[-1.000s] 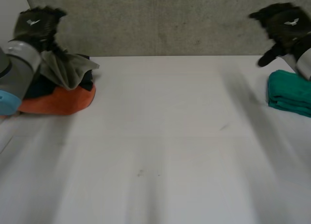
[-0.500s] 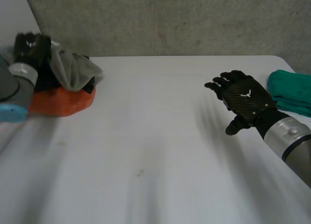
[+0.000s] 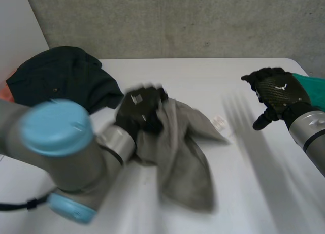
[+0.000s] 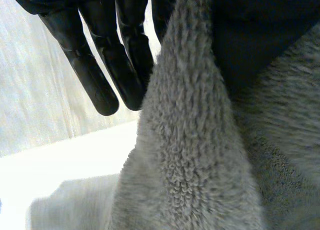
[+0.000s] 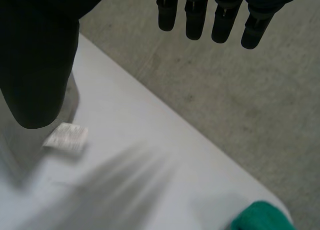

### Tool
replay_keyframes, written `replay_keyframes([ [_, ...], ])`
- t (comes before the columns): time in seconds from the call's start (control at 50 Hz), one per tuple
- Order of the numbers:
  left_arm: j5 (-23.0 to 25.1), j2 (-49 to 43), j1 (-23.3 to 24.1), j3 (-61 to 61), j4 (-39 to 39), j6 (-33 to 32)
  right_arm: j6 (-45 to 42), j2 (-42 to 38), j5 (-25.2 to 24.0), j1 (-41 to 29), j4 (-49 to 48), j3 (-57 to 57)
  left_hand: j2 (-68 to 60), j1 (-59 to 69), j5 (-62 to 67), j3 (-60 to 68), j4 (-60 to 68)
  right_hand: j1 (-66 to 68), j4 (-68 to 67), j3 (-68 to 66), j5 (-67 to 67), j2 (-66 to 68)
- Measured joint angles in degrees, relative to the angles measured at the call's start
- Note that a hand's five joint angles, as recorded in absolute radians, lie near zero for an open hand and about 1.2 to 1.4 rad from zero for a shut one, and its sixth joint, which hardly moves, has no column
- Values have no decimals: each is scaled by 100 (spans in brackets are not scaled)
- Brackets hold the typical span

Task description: Fold the laundry.

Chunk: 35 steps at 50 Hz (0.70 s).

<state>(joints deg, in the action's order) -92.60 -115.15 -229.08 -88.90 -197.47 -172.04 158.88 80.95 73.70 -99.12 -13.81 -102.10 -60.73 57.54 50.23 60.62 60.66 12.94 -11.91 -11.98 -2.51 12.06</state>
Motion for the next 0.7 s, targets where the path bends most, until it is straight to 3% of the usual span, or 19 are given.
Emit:
replay_keyframes([
  [0.08,-319,-440,254,218,462,-47,2,-141,-4,24,199,42,3213,-3222,-3200,-3184,-3231,0,0,0,0,0],
  [0.14,-405,-364,246,418,791,-80,0,-187,-9,22,378,62,4003,-3699,-4017,-3973,-4039,0,0,0,0,0],
  [0.32,-301,714,-268,345,1127,-214,-56,-184,-63,-12,1069,66,4098,-3699,-4146,-4080,-4130,0,0,0,0,0],
  [0.48,-281,1371,-321,-646,1334,-579,-107,-395,-261,-129,1266,-16,4098,-3699,-4142,-4080,-4130,0,0,0,0,0],
  [0.6,-303,1922,-390,-1377,1522,-632,-19,-808,-452,-643,1166,-29,4098,-3699,-4130,-4080,-4127,0,0,0,0,0],
  [0.7,-259,2280,-860,-1819,1863,-613,193,-1182,-479,-1210,842,4,3990,-3678,-3909,-4014,-3989,0,0,0,0,0],
])
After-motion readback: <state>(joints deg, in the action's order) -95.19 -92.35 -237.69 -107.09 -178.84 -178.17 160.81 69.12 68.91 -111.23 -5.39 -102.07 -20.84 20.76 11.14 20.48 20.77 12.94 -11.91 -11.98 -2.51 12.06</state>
